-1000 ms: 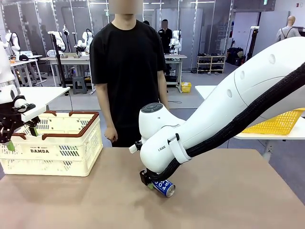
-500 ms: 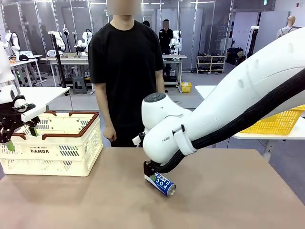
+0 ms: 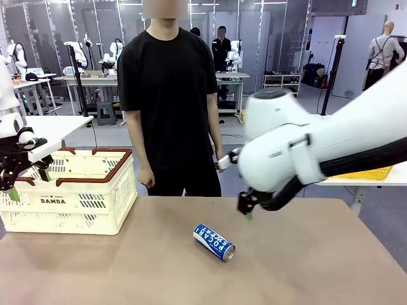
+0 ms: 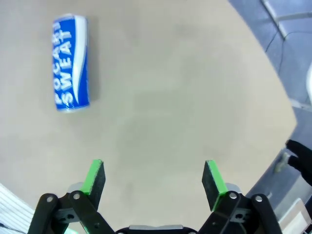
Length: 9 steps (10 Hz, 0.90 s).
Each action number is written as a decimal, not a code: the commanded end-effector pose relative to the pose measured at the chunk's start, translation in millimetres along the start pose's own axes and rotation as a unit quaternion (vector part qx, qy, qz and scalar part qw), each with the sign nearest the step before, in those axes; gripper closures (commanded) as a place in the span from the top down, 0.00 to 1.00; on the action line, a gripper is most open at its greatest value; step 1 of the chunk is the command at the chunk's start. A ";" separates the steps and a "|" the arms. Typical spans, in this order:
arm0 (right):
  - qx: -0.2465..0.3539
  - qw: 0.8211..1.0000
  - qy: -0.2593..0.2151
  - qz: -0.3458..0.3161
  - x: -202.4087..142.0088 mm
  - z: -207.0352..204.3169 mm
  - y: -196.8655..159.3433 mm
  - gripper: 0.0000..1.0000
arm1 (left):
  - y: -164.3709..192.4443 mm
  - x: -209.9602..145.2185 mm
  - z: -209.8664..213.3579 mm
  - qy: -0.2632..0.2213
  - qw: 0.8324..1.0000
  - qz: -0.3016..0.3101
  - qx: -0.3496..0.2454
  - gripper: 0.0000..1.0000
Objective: Place the drinks into the Shopping basket.
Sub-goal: Pick up one drink and place it into the Shopping basket.
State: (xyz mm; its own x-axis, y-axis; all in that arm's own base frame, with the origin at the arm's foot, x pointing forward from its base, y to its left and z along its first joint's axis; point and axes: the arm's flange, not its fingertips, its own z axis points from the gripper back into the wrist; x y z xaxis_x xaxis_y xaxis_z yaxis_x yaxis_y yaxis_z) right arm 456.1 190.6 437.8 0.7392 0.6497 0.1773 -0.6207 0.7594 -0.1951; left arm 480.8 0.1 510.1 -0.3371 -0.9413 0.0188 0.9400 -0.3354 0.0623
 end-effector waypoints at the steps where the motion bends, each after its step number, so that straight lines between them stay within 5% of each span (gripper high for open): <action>1: 0.030 0.999 -0.012 0.024 -39.3 1.7 -41.0 1.00 | -1.1 1.1 1.8 0.003 1.000 0.006 -0.004 1.00; 4: 0.018 1.000 -0.019 -0.002 -84.7 3.8 -86.8 1.00 | -1.1 1.1 1.8 0.003 1.000 0.006 -0.004 1.00; 8: 0.033 0.999 -0.036 -0.023 -98.9 -8.9 -92.6 1.00 | -1.1 1.1 1.8 0.003 1.000 0.006 -0.004 1.00; 9: 0.014 1.000 -0.009 -0.010 -91.5 -1.2 -95.2 1.00 | -1.1 1.1 1.8 0.003 1.000 0.006 -0.004 1.00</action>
State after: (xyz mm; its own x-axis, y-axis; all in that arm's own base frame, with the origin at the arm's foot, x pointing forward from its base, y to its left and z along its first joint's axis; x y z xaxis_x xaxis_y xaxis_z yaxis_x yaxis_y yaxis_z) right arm 446.3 59.0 434.6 0.7520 0.6255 0.2080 -0.6067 0.7801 -0.1525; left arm 480.8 0.0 510.1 -0.3374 -0.9412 0.0190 0.9399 -0.3357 0.0623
